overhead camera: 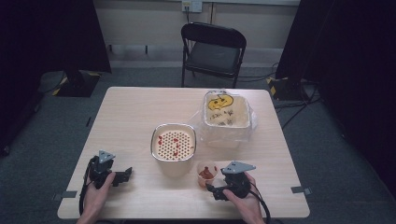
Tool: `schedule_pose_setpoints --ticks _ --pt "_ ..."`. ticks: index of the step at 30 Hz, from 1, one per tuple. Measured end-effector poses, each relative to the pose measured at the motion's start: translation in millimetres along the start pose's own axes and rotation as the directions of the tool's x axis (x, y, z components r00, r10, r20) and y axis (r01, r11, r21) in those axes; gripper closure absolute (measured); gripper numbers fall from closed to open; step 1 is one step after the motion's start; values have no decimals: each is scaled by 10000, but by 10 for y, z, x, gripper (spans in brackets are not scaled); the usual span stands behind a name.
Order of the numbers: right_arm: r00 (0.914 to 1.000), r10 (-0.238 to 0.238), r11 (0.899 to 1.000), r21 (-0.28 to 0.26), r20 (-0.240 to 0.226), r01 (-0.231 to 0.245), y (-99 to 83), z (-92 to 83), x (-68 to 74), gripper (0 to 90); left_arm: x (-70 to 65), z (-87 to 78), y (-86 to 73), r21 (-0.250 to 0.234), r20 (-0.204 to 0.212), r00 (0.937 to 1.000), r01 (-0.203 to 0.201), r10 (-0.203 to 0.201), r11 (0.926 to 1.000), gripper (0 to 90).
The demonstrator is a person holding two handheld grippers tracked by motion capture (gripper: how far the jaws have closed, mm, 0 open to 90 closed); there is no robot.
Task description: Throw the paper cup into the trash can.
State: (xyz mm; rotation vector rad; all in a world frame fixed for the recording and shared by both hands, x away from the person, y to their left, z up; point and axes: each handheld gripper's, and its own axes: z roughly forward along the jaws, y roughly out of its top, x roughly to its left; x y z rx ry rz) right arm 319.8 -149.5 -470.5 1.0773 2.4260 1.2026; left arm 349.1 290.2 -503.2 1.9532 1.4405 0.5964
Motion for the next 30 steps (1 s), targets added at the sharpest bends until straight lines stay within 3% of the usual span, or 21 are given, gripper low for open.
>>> schedule_pose_setpoints --ticks 4,12,13,19,30 --pt "9990 -123 9997 -203 -419 114 68 89 61 198 0 0 0 -4 0 10000 3 -3 10000 0" --pt "9987 -265 9992 -312 -436 252 190 249 109 238 0 0 0 0 -2 10000 0 0 10000 0" --pt "9979 -507 9985 -206 -396 499 184 290 116 259 0 0 0 -2 0 10000 5 -5 10000 0" --pt "9980 -496 9983 -334 -394 483 184 312 106 360 1 0 1 3 -2 10000 -17 17 10000 0" --pt "9982 -259 9980 -583 -538 228 241 208 61 388 0 0 0 0 2 10000 1 -1 10000 0"
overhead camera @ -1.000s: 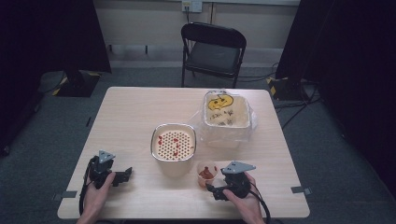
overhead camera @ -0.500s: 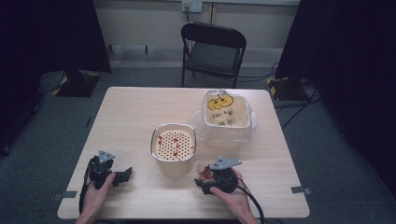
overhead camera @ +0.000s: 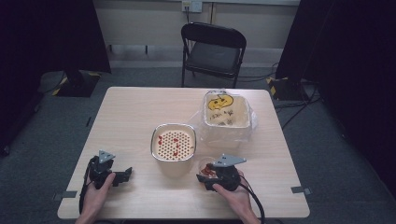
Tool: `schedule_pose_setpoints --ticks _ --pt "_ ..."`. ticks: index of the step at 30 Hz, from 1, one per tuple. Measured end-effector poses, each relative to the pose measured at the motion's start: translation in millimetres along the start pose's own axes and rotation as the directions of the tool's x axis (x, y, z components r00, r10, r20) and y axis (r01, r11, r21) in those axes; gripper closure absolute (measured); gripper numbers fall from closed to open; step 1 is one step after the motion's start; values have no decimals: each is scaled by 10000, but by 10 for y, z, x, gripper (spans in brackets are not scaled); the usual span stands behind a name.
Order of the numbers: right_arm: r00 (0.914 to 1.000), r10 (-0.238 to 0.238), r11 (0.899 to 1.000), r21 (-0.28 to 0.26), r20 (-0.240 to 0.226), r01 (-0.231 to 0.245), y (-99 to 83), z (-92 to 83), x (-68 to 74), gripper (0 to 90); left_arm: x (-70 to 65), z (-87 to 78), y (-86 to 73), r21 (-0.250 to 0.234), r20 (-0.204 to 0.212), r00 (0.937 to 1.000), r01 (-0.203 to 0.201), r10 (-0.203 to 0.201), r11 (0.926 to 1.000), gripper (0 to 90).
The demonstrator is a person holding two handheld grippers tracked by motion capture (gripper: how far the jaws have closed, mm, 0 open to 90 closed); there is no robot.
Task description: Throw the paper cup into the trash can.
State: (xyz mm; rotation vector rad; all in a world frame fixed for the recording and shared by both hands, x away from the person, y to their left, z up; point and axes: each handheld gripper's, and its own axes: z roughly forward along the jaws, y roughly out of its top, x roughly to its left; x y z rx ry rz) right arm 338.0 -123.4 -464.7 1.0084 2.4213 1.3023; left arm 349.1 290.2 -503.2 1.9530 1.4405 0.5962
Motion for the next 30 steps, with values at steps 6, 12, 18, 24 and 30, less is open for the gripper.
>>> schedule_pose_setpoints --ticks 6,12,18,24,30 --pt "9998 204 9995 -231 -32 -205 82 -120 -10 395 0 0 0 -2 -2 10000 -5 5 10000 0" --pt "9998 159 9990 -420 118 -153 259 -278 -21 400 0 0 0 -3 0 10000 3 -3 10000 0" --pt "9998 98 9967 -807 158 -85 478 -433 -30 401 0 0 0 -4 0 10000 3 -3 10000 0" --pt "9998 46 9940 -1093 180 -26 630 -504 -59 401 0 0 0 -3 0 10000 3 -3 10000 0" --pt "9997 0 9898 -1423 248 35 872 -546 -106 406 0 0 0 -3 0 10000 4 -4 10000 0"
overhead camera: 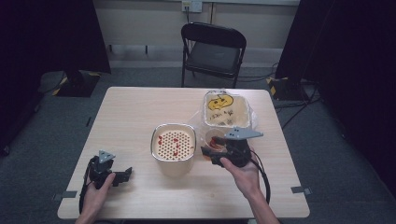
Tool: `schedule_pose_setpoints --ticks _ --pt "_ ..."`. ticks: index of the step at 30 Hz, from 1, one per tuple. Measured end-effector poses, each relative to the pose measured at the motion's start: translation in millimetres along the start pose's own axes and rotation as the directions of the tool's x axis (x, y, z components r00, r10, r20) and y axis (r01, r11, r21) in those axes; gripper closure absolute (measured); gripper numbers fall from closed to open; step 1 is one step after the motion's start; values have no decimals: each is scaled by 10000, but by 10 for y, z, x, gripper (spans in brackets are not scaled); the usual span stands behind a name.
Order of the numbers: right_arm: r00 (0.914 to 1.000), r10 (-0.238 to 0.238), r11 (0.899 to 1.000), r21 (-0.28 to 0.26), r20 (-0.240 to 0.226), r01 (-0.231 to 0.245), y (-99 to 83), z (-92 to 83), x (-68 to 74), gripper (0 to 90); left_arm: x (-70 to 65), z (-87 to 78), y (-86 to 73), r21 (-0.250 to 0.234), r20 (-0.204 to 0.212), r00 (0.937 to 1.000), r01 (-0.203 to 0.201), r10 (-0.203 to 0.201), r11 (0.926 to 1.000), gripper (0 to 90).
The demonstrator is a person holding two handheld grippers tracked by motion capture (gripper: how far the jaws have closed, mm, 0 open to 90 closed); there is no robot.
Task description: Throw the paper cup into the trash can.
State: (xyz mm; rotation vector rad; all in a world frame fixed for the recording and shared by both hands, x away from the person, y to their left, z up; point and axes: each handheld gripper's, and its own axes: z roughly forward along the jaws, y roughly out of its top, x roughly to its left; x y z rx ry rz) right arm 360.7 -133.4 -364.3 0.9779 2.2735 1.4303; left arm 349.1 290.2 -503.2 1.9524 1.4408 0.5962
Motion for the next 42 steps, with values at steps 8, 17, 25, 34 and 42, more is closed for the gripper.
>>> schedule_pose_setpoints --ticks 8,17,25,34,42 --pt "10000 20 9993 -378 59 -18 271 97 -19 415 0 0 0 1 1 10000 -2 2 10000 0" --pt "9991 -334 9894 -1405 254 367 581 311 -38 422 0 0 0 4 -1 10000 -4 4 10000 0" --pt "9961 -635 9780 -1949 615 743 704 436 -82 436 0 0 0 2 1 10000 -1 1 10000 0" --pt "9831 -1279 9596 -2340 1308 1560 823 616 -91 443 0 0 0 2 -2 10000 -3 3 10000 0" --pt "9404 -2531 9473 -1389 2272 2885 892 722 -46 458 0 0 0 4 -1 10000 -5 5 10000 0"
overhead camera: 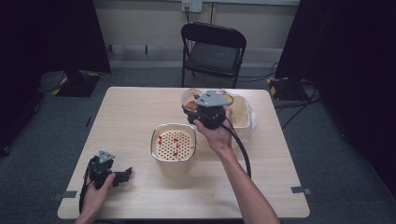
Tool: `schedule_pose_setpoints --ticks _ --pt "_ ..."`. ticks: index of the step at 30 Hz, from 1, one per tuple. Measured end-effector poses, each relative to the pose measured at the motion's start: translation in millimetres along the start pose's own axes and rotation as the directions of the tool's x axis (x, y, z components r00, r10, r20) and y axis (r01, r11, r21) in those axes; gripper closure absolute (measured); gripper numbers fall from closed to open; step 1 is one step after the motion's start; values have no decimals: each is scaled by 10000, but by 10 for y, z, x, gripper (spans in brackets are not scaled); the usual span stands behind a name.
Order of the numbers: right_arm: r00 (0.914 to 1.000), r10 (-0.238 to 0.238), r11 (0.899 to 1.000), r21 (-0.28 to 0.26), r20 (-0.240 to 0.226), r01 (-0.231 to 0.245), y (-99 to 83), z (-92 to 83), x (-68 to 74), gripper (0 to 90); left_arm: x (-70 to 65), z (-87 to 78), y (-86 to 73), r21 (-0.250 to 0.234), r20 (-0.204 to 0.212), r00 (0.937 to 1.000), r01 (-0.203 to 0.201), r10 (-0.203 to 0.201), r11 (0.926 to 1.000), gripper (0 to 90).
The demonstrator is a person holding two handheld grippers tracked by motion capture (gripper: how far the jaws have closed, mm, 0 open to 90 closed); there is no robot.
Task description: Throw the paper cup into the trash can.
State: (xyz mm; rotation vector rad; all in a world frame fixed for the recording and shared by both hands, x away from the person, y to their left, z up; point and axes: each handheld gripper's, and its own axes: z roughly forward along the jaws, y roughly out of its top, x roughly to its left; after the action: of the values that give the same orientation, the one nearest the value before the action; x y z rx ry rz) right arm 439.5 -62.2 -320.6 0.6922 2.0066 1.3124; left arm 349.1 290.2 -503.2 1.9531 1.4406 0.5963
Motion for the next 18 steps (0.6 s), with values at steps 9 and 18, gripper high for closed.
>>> schedule_pose_setpoints --ticks 9,18 --pt "9765 -2076 9740 1045 577 2009 48 71 97 458 0 0 0 2 0 10000 -2 2 10000 0" --pt "9112 -4027 9047 1891 866 3818 78 127 201 459 0 0 0 2 0 10000 -2 2 10000 0"
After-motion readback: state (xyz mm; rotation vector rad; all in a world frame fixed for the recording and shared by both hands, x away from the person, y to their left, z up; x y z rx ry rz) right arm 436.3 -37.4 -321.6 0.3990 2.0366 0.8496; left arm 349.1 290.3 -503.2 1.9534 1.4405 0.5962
